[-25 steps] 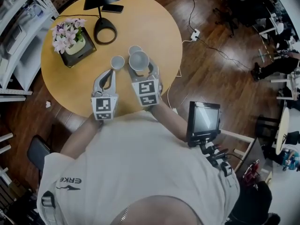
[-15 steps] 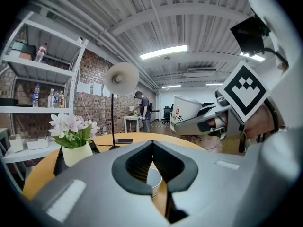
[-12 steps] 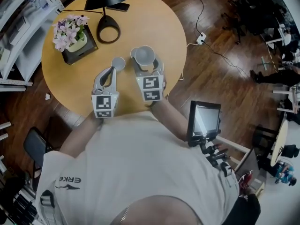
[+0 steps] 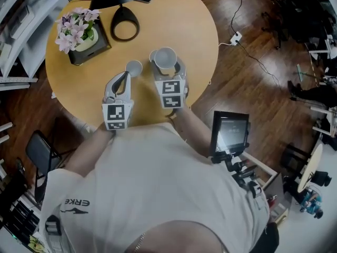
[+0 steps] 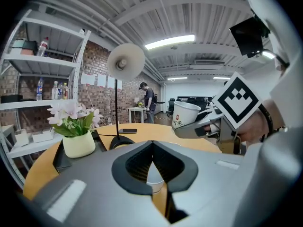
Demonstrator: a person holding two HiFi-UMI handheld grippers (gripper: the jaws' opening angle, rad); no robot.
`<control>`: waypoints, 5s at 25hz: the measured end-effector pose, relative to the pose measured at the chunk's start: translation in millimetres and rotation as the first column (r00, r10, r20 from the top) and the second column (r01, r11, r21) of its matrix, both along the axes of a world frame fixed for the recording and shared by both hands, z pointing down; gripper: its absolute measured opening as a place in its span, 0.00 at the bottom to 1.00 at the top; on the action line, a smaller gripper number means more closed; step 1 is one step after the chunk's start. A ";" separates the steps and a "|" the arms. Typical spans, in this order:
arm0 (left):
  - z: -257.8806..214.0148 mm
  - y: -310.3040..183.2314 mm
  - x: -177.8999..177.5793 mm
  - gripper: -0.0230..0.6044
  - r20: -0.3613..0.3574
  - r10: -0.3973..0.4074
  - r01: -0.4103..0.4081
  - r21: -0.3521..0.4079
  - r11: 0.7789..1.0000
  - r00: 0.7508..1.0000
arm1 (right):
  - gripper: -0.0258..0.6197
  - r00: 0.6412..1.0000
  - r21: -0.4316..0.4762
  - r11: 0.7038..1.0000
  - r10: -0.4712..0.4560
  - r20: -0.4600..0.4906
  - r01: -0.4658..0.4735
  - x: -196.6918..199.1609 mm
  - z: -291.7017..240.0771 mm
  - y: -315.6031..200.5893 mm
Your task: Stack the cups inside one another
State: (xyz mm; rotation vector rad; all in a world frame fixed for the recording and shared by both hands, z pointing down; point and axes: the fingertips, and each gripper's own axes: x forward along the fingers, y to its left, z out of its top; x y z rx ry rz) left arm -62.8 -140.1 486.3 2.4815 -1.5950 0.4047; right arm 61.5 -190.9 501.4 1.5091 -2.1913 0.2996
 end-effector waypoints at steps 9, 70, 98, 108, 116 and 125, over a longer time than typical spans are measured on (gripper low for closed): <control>20.0 -8.2 -4.0 0.04 0.018 -0.017 0.018 -0.056 0.998 1.000 | 0.51 1.000 -0.070 0.997 -0.021 -0.010 0.020 -3.0 41.4 -12.2; 31.1 -22.3 13.1 0.04 0.053 0.046 -0.041 -0.087 0.995 0.998 | 0.56 0.978 0.027 0.998 -0.061 0.200 0.057 -4.7 73.9 -23.5; 34.6 -27.9 10.2 0.04 0.031 0.050 -0.048 -0.072 0.996 0.998 | 0.69 0.986 0.006 0.995 -0.101 0.135 0.101 -8.3 71.7 -19.6; -4.0 -5.5 1.6 0.04 -0.024 0.058 -0.057 0.024 0.998 0.998 | 0.42 0.973 0.149 0.989 -0.020 0.231 -0.015 0.0 -25.4 14.0; -30.1 14.4 -11.6 0.04 -0.074 0.077 -0.070 0.095 0.993 0.994 | 0.17 0.977 0.244 0.968 0.000 0.212 -0.053 -17.1 -79.0 50.3; -63.2 22.6 -47.5 0.04 -0.103 0.074 -0.054 0.183 0.982 0.992 | 0.06 0.985 0.325 0.943 0.018 0.174 -0.075 -49.2 -111.6 77.3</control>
